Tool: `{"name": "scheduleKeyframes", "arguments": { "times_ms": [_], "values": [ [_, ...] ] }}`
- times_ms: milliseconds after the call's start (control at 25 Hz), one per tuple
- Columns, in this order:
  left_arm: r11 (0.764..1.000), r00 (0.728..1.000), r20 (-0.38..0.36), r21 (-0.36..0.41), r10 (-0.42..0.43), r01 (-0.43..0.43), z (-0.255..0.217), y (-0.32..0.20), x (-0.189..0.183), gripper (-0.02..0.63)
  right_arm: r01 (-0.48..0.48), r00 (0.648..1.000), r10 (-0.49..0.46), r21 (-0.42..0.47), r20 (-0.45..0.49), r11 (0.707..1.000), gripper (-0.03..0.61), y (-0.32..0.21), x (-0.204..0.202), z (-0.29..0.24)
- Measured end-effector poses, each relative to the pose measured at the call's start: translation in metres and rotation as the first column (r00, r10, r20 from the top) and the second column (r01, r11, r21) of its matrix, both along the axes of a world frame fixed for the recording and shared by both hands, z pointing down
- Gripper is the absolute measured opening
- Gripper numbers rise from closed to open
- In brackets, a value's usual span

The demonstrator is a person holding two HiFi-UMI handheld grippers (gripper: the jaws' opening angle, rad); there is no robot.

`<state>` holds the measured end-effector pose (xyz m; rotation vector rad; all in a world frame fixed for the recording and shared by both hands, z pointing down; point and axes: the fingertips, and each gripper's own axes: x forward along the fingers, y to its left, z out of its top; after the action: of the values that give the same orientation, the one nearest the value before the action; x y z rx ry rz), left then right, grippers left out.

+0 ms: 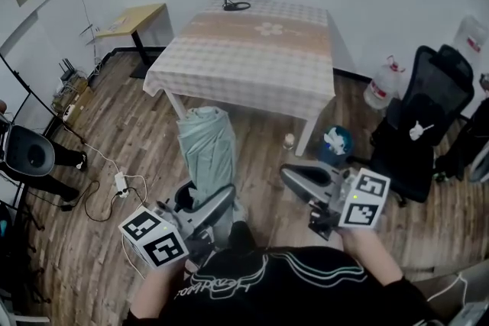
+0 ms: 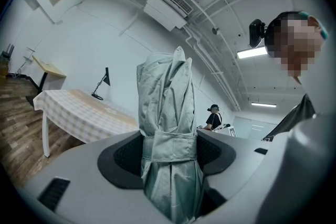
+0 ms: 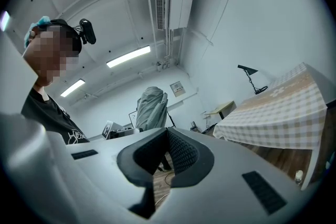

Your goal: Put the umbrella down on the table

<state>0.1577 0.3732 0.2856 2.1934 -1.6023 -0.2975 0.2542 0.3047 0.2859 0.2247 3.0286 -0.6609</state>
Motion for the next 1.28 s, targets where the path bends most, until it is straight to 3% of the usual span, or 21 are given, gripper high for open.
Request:
{"name": "scheduleKeyframes", "arguments": {
  "times_ms": [360, 1080, 1280],
  "values": [
    [1.0, 0.999, -0.038, -0.007, 0.012, -0.012, 0.012, -0.051, -0.065, 0.268, -0.017, 0.999, 0.016, -0.028, -0.037, 0.999, 0.012, -0.051, -0.061, 0.016],
    [0.994, 0.996, -0.08, -0.088, 0.05, -0.057, 0.046, -0.198, -0.269, 0.268, -0.093, 0.992, 0.083, -0.107, -0.095, 0.99, 0.012, -0.201, -0.256, 0.046],
    [0.994, 0.994, -0.088, -0.085, 0.059, -0.067, 0.051, -0.223, -0.306, 0.268, -0.123, 0.989, 0.114, -0.092, -0.099, 0.988, 0.011, -0.222, -0.286, 0.041]
  ]
}}
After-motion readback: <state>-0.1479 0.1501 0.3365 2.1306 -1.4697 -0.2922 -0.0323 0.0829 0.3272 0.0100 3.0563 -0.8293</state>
